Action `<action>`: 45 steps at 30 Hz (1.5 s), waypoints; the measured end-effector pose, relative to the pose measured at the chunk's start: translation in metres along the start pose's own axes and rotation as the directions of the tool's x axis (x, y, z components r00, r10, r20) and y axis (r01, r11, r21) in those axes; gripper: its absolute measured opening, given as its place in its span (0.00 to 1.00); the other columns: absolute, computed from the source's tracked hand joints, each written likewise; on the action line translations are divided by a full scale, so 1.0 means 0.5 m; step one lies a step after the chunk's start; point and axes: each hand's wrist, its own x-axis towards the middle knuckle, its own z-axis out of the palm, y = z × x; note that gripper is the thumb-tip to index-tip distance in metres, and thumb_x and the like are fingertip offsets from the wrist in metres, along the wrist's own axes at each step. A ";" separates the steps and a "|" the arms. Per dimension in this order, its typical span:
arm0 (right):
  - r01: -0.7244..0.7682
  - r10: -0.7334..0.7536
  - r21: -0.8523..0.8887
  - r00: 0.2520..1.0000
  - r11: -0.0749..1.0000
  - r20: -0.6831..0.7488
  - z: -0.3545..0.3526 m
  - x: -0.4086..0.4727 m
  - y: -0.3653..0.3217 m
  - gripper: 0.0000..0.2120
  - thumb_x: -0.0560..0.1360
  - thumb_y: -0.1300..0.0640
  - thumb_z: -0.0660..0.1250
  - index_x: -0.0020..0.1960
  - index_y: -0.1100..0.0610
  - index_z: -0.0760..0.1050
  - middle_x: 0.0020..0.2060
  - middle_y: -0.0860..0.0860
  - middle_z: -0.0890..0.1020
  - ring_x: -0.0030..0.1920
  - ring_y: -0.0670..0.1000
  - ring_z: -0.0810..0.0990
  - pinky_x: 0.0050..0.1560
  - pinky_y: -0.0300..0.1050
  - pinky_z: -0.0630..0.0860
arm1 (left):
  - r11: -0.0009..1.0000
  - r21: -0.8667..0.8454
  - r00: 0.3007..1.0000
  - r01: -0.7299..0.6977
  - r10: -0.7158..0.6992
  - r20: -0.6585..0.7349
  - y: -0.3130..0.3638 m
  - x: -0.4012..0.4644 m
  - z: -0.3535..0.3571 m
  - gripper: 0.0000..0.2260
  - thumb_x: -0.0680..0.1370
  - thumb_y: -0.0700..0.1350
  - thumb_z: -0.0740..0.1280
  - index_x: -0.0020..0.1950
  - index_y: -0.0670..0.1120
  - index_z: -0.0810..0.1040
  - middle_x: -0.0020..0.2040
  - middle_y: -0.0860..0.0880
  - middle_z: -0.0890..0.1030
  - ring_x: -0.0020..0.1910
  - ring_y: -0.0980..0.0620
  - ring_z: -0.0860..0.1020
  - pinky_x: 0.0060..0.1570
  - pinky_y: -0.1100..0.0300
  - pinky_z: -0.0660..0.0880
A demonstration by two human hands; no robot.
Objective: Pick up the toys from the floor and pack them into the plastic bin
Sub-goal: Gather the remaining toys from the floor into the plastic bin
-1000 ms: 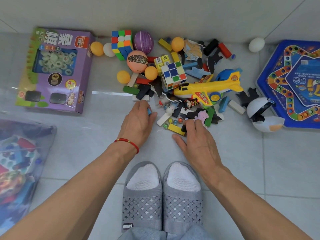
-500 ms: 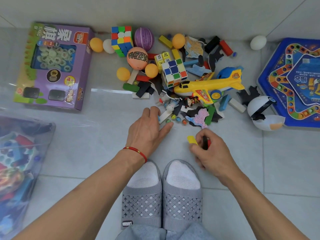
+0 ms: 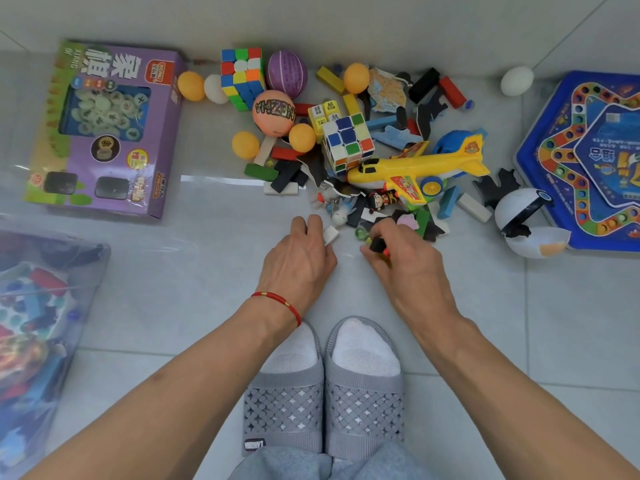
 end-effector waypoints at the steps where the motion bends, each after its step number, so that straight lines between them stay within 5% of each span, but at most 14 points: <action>1: 0.028 -0.028 -0.046 1.000 0.999 0.005 0.013 -0.003 0.003 0.09 0.74 0.60 0.73 0.51 0.59 0.74 0.40 0.54 0.76 0.39 0.58 0.75 0.34 0.51 0.74 | 1.000 -0.011 1.000 0.013 -0.013 -0.002 0.000 -0.002 -0.002 0.11 0.81 0.49 0.59 0.57 0.43 0.67 0.47 0.45 0.68 0.34 0.45 0.66 0.31 0.54 0.62; 10: 0.082 -0.085 -0.235 0.996 0.968 0.000 0.042 -0.019 0.013 0.16 0.66 0.70 0.76 0.51 0.63 0.76 0.44 0.59 0.76 0.35 0.60 0.76 0.32 0.43 0.65 | 0.919 -0.389 0.996 0.063 -0.084 -0.038 0.000 -0.023 -0.010 0.10 0.79 0.44 0.63 0.49 0.45 0.62 0.34 0.50 0.68 0.30 0.52 0.67 0.27 0.59 0.58; 13: 0.100 -0.103 -0.185 0.995 0.978 -0.003 0.039 -0.021 0.022 0.14 0.68 0.69 0.75 0.50 0.62 0.76 0.44 0.58 0.76 0.35 0.58 0.76 0.32 0.44 0.67 | 0.909 -0.416 1.000 -0.020 0.011 -0.024 0.009 -0.026 -0.010 0.10 0.80 0.43 0.61 0.59 0.44 0.65 0.38 0.49 0.72 0.34 0.47 0.72 0.30 0.58 0.61; 15: -0.117 0.119 0.066 0.993 0.991 -0.021 0.018 -0.028 0.018 0.08 0.74 0.63 0.72 0.52 0.58 0.77 0.44 0.53 0.78 0.37 0.52 0.77 0.37 0.44 0.73 | 0.940 -0.326 0.994 -0.103 0.106 -0.010 0.017 -0.026 -0.007 0.18 0.80 0.42 0.60 0.70 0.46 0.64 0.44 0.46 0.75 0.38 0.43 0.73 0.35 0.54 0.67; 16: -0.303 0.318 0.303 0.948 0.903 0.000 0.003 -0.033 0.012 0.05 0.77 0.60 0.71 0.52 0.56 0.78 0.41 0.51 0.79 0.36 0.49 0.78 0.39 0.42 0.74 | 0.960 -0.247 0.991 -0.135 0.137 -0.010 0.021 -0.026 -0.005 0.19 0.80 0.41 0.60 0.71 0.46 0.65 0.46 0.44 0.75 0.39 0.41 0.74 0.37 0.52 0.70; 18: -0.534 0.611 0.764 0.755 0.362 0.238 -0.025 -0.044 0.004 0.04 0.79 0.59 0.69 0.52 0.59 0.79 0.36 0.52 0.79 0.32 0.50 0.77 0.33 0.41 0.73 | 0.979 -0.134 0.988 -0.156 0.154 -0.022 0.032 -0.021 -0.004 0.18 0.78 0.40 0.60 0.68 0.46 0.69 0.45 0.43 0.74 0.36 0.39 0.72 0.33 0.50 0.71; 20: -0.509 0.608 0.852 0.641 -0.121 0.469 -0.048 -0.059 0.013 0.07 0.78 0.60 0.69 0.55 0.63 0.78 0.37 0.55 0.78 0.31 0.49 0.74 0.27 0.37 0.69 | 0.978 -0.091 0.981 -0.190 0.186 -0.052 0.044 -0.013 -0.004 0.14 0.77 0.41 0.62 0.62 0.44 0.72 0.40 0.44 0.72 0.31 0.39 0.71 0.28 0.52 0.69; 23: -0.456 0.574 0.840 0.618 -0.295 0.537 -0.062 -0.071 0.035 0.06 0.78 0.61 0.68 0.54 0.63 0.78 0.39 0.57 0.79 0.31 0.48 0.74 0.25 0.34 0.69 | 0.965 -0.044 0.962 -0.258 0.252 -0.108 0.053 0.004 0.003 0.11 0.80 0.46 0.64 0.60 0.44 0.72 0.40 0.43 0.75 0.32 0.38 0.75 0.27 0.53 0.69; 26: -0.454 0.639 0.881 0.639 -0.135 0.427 -0.072 -0.065 0.048 0.07 0.78 0.60 0.69 0.54 0.62 0.79 0.40 0.57 0.80 0.35 0.50 0.78 0.34 0.38 0.75 | 0.952 0.002 0.950 -0.305 0.304 -0.067 0.058 0.013 0.013 0.14 0.82 0.49 0.61 0.64 0.44 0.70 0.45 0.42 0.77 0.37 0.38 0.77 0.30 0.53 0.66; 29: -0.513 0.668 0.714 0.739 0.477 0.084 -0.074 -0.051 0.052 0.04 0.78 0.57 0.70 0.52 0.57 0.79 0.39 0.53 0.83 0.37 0.51 0.83 0.40 0.45 0.79 | 0.938 -0.001 0.938 -0.347 0.347 -0.013 0.060 0.013 0.020 0.14 0.83 0.48 0.61 0.64 0.41 0.70 0.49 0.40 0.78 0.42 0.37 0.78 0.32 0.52 0.67; 31: -0.484 0.590 0.478 0.802 0.733 -0.093 -0.069 -0.042 0.051 0.03 0.78 0.54 0.69 0.51 0.51 0.78 0.38 0.48 0.82 0.39 0.52 0.83 0.42 0.47 0.80 | 0.945 -0.059 0.947 -0.321 0.322 0.012 0.063 0.011 0.018 0.12 0.83 0.46 0.60 0.63 0.40 0.69 0.51 0.40 0.78 0.44 0.36 0.78 0.34 0.50 0.68; 35: -0.474 0.558 0.387 0.818 0.791 -0.139 -0.052 -0.023 0.048 0.06 0.78 0.54 0.68 0.54 0.51 0.77 0.41 0.49 0.82 0.43 0.52 0.81 0.47 0.50 0.78 | 0.954 -0.298 0.992 -0.042 0.074 0.098 0.085 0.005 -0.007 0.11 0.84 0.48 0.58 0.60 0.42 0.69 0.49 0.42 0.78 0.45 0.40 0.75 0.39 0.54 0.64; 39: -0.456 0.519 0.320 0.843 0.830 -0.145 -0.049 -0.012 0.043 0.13 0.79 0.55 0.66 0.64 0.53 0.75 0.47 0.48 0.80 0.47 0.50 0.79 0.53 0.48 0.77 | 0.637 -0.680 0.928 0.362 -0.181 0.324 0.106 0.019 -0.014 0.08 0.82 0.48 0.61 0.57 0.46 0.71 0.46 0.47 0.85 0.34 0.53 0.76 0.35 0.61 0.72; 45: -0.347 0.345 -0.015 0.936 0.938 -0.073 -0.028 -0.014 0.033 0.17 0.79 0.62 0.67 0.67 0.62 0.72 0.54 0.60 0.73 0.49 0.63 0.76 0.48 0.53 0.73 | 0.566 -0.711 0.909 0.417 -0.237 0.344 0.120 0.037 -0.001 0.06 0.80 0.43 0.62 0.57 0.48 0.74 0.50 0.45 0.84 0.44 0.47 0.82 0.44 0.56 0.79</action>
